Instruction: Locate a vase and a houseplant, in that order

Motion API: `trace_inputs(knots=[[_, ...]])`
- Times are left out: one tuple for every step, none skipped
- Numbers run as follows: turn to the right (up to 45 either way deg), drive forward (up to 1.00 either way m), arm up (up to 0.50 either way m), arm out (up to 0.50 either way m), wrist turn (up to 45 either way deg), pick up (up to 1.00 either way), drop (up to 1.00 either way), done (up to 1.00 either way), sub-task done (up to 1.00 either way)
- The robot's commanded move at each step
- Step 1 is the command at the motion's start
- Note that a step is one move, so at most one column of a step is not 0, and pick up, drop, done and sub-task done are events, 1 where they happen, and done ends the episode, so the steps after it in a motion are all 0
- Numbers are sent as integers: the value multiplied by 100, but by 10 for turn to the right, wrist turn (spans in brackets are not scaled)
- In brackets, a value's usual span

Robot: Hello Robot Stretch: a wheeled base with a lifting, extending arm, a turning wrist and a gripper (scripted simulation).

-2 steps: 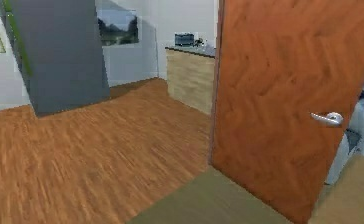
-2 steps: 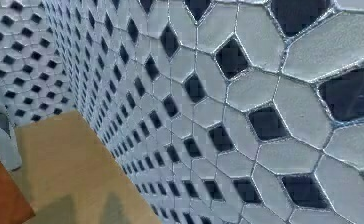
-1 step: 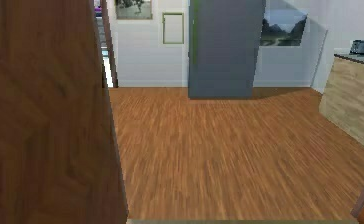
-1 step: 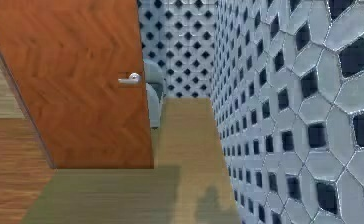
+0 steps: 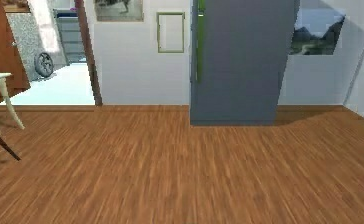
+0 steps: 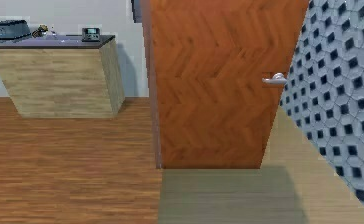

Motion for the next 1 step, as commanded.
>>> trace_inputs(knots=[[-60,0,0,0,0,0,0,0,0]])
